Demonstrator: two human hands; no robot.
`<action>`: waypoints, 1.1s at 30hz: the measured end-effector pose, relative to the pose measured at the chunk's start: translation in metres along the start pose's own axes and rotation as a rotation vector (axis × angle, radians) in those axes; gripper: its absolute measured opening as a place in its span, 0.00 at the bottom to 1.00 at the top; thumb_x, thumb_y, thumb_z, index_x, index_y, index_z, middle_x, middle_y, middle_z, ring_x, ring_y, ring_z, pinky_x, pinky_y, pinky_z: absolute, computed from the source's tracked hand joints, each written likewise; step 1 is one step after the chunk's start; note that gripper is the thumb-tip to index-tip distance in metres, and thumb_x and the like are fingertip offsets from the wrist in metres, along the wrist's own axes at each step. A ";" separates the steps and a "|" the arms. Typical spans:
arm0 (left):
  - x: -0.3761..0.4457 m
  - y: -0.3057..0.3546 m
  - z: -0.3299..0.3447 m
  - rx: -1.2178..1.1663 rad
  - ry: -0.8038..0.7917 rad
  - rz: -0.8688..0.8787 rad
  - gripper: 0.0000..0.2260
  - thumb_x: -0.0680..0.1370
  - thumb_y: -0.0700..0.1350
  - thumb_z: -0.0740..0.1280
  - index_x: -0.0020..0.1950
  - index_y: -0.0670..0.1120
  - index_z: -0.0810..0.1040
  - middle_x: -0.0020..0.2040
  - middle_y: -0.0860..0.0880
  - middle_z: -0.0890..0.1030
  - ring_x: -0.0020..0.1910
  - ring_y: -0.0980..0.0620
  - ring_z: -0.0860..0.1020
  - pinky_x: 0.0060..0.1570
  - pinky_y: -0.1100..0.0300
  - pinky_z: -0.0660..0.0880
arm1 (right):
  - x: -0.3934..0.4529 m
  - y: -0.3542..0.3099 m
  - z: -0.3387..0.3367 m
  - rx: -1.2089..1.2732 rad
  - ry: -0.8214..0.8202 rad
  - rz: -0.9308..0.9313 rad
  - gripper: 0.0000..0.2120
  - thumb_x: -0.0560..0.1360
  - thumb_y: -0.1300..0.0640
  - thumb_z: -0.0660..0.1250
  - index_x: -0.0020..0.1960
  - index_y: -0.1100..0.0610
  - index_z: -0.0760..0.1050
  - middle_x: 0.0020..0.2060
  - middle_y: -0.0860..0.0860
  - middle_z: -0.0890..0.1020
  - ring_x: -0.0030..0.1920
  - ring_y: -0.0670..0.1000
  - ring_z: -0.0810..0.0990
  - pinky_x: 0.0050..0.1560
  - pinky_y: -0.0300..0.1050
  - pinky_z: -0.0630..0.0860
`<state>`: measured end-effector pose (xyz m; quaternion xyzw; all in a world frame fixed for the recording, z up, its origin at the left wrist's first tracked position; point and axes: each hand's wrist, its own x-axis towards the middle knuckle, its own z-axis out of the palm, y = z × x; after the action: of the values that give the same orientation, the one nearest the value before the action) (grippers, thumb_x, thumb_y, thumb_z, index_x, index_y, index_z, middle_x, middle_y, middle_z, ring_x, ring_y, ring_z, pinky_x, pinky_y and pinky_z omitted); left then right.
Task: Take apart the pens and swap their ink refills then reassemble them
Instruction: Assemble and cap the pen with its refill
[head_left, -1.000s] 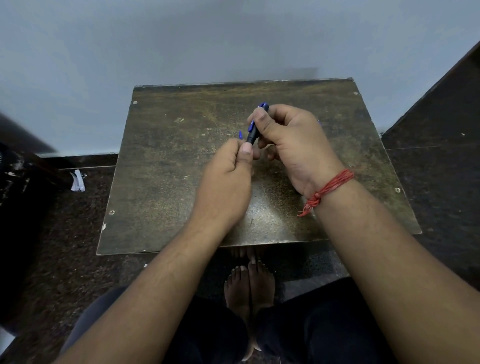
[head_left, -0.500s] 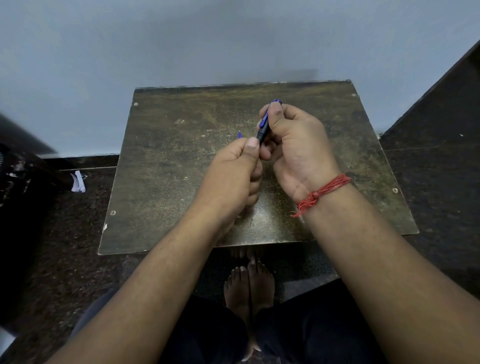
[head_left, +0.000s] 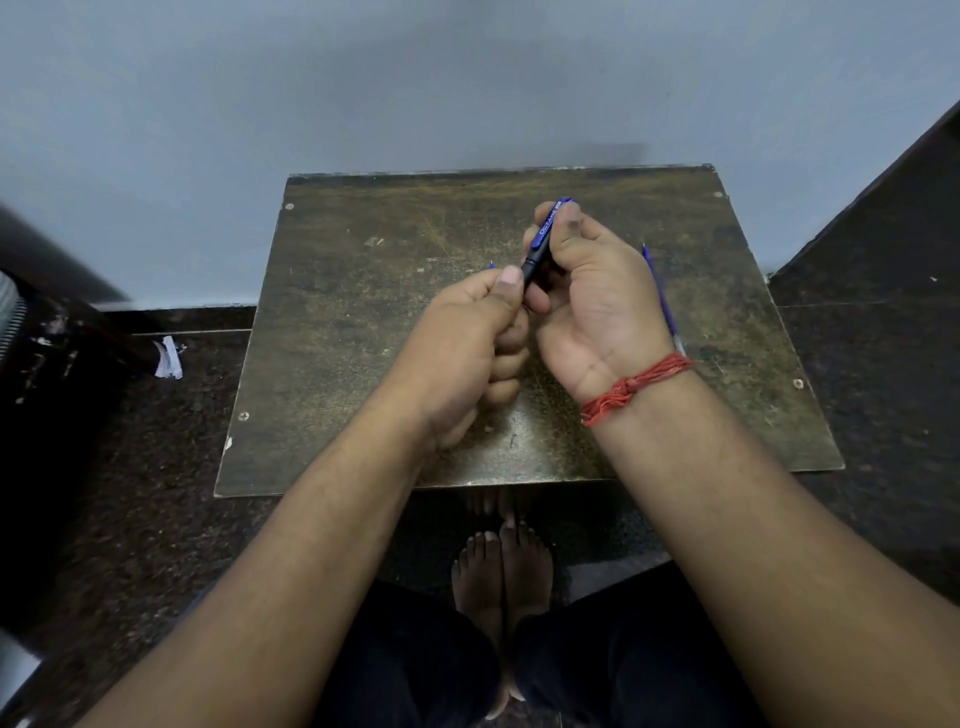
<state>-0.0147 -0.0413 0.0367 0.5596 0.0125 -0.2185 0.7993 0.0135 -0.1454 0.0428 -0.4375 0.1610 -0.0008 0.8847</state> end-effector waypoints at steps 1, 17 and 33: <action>0.001 0.000 -0.001 -0.003 -0.005 0.002 0.14 0.87 0.46 0.53 0.46 0.43 0.71 0.25 0.55 0.60 0.19 0.61 0.54 0.22 0.73 0.55 | -0.001 0.001 0.002 -0.002 -0.002 0.007 0.13 0.84 0.59 0.59 0.43 0.60 0.76 0.33 0.53 0.75 0.25 0.47 0.68 0.22 0.38 0.61; 0.005 -0.014 -0.022 0.007 0.280 0.155 0.15 0.87 0.47 0.53 0.46 0.45 0.74 0.24 0.55 0.62 0.19 0.60 0.56 0.20 0.70 0.55 | 0.024 -0.016 -0.034 -1.358 0.027 -0.465 0.06 0.77 0.48 0.67 0.46 0.50 0.79 0.37 0.45 0.81 0.44 0.50 0.80 0.46 0.46 0.75; 0.001 -0.014 -0.013 0.131 0.282 0.167 0.15 0.87 0.46 0.54 0.46 0.45 0.74 0.26 0.54 0.63 0.21 0.59 0.56 0.21 0.67 0.54 | 0.019 -0.015 -0.028 -1.630 0.088 -0.632 0.09 0.80 0.48 0.63 0.52 0.53 0.75 0.38 0.47 0.79 0.42 0.54 0.79 0.43 0.47 0.72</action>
<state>-0.0161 -0.0340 0.0196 0.6346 0.0638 -0.0709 0.7669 0.0258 -0.1786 0.0331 -0.9573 0.0167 -0.1474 0.2480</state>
